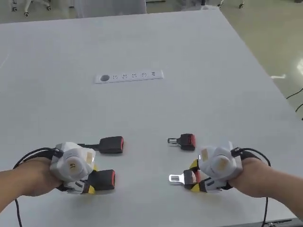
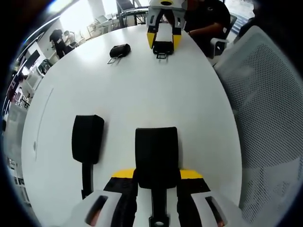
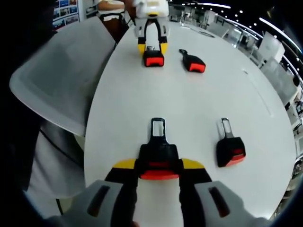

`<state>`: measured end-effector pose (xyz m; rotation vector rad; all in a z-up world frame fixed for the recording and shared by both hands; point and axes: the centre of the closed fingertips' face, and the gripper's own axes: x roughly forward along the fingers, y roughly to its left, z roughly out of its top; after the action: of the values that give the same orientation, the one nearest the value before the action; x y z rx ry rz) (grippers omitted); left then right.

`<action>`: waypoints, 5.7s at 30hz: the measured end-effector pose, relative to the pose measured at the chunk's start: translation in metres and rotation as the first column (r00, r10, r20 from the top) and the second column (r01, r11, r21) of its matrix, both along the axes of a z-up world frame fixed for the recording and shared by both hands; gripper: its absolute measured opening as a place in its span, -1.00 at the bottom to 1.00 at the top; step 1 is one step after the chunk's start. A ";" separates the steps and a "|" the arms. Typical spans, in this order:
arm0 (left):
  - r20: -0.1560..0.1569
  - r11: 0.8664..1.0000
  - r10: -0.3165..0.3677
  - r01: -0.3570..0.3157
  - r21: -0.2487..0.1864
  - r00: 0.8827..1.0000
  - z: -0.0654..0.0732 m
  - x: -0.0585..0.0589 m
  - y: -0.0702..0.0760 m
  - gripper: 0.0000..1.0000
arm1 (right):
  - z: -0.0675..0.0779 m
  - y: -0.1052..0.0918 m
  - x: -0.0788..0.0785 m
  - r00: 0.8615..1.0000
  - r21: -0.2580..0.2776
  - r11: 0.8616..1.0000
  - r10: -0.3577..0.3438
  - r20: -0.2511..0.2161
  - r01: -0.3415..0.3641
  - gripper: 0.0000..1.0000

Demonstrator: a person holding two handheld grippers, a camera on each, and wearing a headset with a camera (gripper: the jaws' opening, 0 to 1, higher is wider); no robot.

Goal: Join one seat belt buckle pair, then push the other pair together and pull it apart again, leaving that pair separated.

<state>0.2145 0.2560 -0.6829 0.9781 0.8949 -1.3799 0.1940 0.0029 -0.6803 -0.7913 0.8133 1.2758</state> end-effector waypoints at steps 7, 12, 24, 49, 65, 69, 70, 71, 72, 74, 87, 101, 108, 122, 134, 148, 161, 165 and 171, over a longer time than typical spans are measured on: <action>0.001 1.000 -0.002 0.002 0.008 1.000 0.000 0.000 0.001 -0.35 | 0.000 0.000 0.000 1.000 0.002 1.000 -0.001 -0.006 0.001 -0.35; -0.003 1.000 -0.003 0.003 0.012 1.000 0.000 0.000 0.001 -0.35 | 0.000 0.000 0.000 1.000 0.008 1.000 0.003 -0.006 -0.003 -0.35; -0.006 1.000 0.005 -0.005 0.010 1.000 0.000 0.000 0.001 -0.35 | 0.000 0.001 0.000 1.000 0.006 1.000 0.010 -0.013 -0.009 -0.34; -0.014 1.000 -0.002 0.002 -0.006 1.000 0.000 0.000 0.002 -0.35 | -0.002 0.000 0.000 1.000 -0.039 0.999 0.012 -0.001 -0.012 -0.34; -0.012 1.000 -0.013 0.013 0.001 1.000 0.000 0.000 0.001 -0.35 | 0.000 0.031 0.006 0.999 0.042 0.998 -0.040 0.026 0.039 -0.34; -0.010 1.000 -0.020 0.020 0.008 1.000 0.000 0.000 0.000 -0.35 | 0.001 0.043 0.008 0.999 0.065 0.997 -0.037 0.029 0.035 -0.34; -0.010 1.000 -0.022 0.022 0.010 1.000 0.000 0.000 0.000 -0.35 | 0.001 0.045 0.008 0.999 0.069 0.997 -0.036 0.029 0.034 -0.34; -0.010 1.000 -0.023 0.023 0.011 1.000 0.000 0.000 0.001 -0.35 | 0.001 0.048 0.009 0.999 0.074 0.997 -0.034 0.030 0.031 -0.34; -0.010 1.000 -0.023 0.023 0.014 1.000 0.000 0.000 0.000 -0.35 | 0.001 0.051 0.009 0.999 0.078 0.997 -0.033 0.030 0.030 -0.34; -0.012 1.000 -0.023 0.023 0.018 1.000 -0.001 0.000 0.000 -0.35 | 0.001 0.056 0.011 0.999 0.087 0.996 -0.031 0.030 0.028 -0.34; -0.012 0.999 -0.022 0.022 0.042 1.000 -0.001 0.000 0.001 -0.35 | 0.002 0.096 0.016 0.999 0.171 0.985 -0.013 0.033 0.007 -0.34; -0.011 0.998 -0.033 0.034 0.055 0.999 -0.001 0.000 0.001 -0.36 | 0.003 0.142 0.013 0.998 0.186 0.981 0.044 0.045 -0.052 -0.34; -0.010 0.998 -0.032 0.032 0.055 0.999 -0.001 0.000 0.001 -0.36 | 0.003 0.154 0.014 0.997 0.180 0.982 0.056 0.048 -0.064 -0.34; -0.014 0.997 -0.027 0.028 0.065 1.000 -0.001 0.000 0.001 -0.35 | 0.004 0.159 0.015 0.997 0.182 0.982 0.050 0.055 -0.059 -0.35; -0.015 0.997 -0.027 0.028 0.071 1.000 -0.001 0.000 0.001 -0.36 | 0.004 0.160 0.015 0.996 0.180 0.981 0.059 0.063 -0.069 -0.35; -0.014 0.997 -0.026 0.027 0.067 1.000 -0.001 0.000 0.002 -0.36 | 0.005 0.169 0.015 0.997 0.200 0.978 0.056 0.060 -0.067 -0.35; -0.022 0.997 -0.056 0.057 0.061 0.998 -0.002 0.001 0.001 -0.37 | 0.006 0.177 0.015 0.999 0.228 0.973 0.017 0.046 -0.027 -0.38; -0.021 0.997 -0.060 0.061 0.053 0.998 -0.002 0.001 0.000 -0.38 | 0.006 0.179 0.015 0.999 0.234 0.972 0.008 0.044 -0.018 -0.39; -0.023 0.995 -0.075 0.077 0.060 0.997 -0.002 0.001 0.000 -0.38 | 0.005 0.184 0.016 0.999 0.237 0.971 0.022 0.041 -0.031 -0.39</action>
<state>0.2152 0.2559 -0.6848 1.0557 0.9279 -1.4360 0.2100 0.1866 -0.6749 -0.6330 0.6070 1.3487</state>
